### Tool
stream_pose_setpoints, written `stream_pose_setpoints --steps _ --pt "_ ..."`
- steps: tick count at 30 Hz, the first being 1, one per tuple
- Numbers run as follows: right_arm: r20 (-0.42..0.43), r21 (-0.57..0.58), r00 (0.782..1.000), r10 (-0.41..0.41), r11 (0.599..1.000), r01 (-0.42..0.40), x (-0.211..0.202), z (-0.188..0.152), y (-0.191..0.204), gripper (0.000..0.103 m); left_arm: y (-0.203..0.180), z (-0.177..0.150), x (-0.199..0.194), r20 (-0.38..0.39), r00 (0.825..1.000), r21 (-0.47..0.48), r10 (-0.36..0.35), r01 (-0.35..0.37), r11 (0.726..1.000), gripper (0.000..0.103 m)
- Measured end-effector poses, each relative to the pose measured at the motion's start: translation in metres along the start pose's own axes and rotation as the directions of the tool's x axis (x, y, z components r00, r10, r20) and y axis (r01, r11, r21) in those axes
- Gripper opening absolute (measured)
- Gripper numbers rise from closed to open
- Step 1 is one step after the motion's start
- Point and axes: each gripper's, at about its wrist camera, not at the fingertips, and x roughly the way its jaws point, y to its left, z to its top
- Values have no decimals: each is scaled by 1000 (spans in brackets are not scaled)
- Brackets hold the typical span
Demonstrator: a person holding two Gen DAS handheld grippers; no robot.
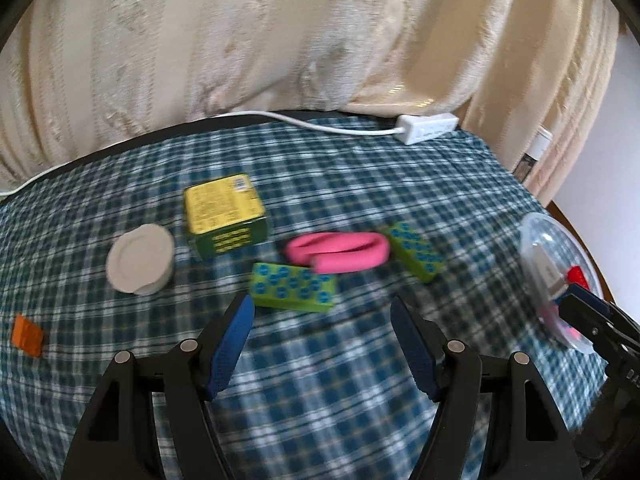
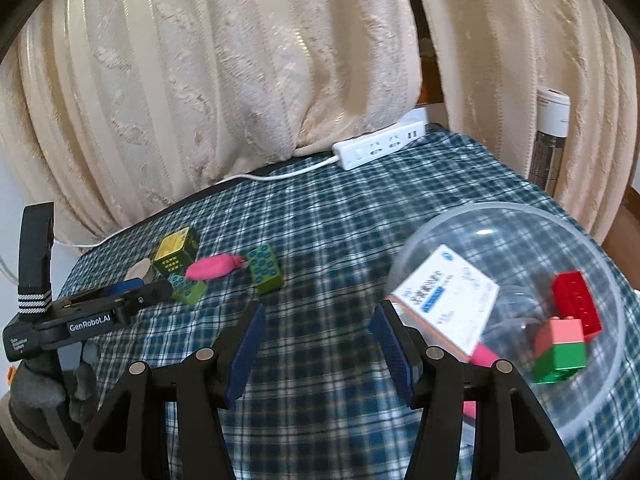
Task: Organize objects
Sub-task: 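Withdraw both grippers from the bowl, moving the left toward the white round cup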
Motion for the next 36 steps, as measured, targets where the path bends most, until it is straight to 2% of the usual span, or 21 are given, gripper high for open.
stream_pose_setpoints --steps 6,11,16,20,27,36 --pt "-31 -17 999 11 1000 -11 14 -2 12 61 30 1 4 -6 999 -44 38 -38 998 72" --pt "-46 -27 999 17 999 -18 22 -2 18 70 51 4 6 -5 998 -76 67 -67 995 72" --pt "-59 -37 998 24 999 -27 30 -2 24 73 76 7 10 -10 995 -117 101 -101 988 72" --pt "-73 -40 997 29 999 -32 38 -4 28 74 97 7 17 -21 993 -167 117 -119 979 80" --pt "-92 -53 995 32 998 -37 47 -4 34 74 123 12 31 -48 985 -199 164 -170 965 80" --pt "-116 -64 992 41 997 -48 61 0 41 74 134 18 44 -66 985 -215 159 -169 962 80"
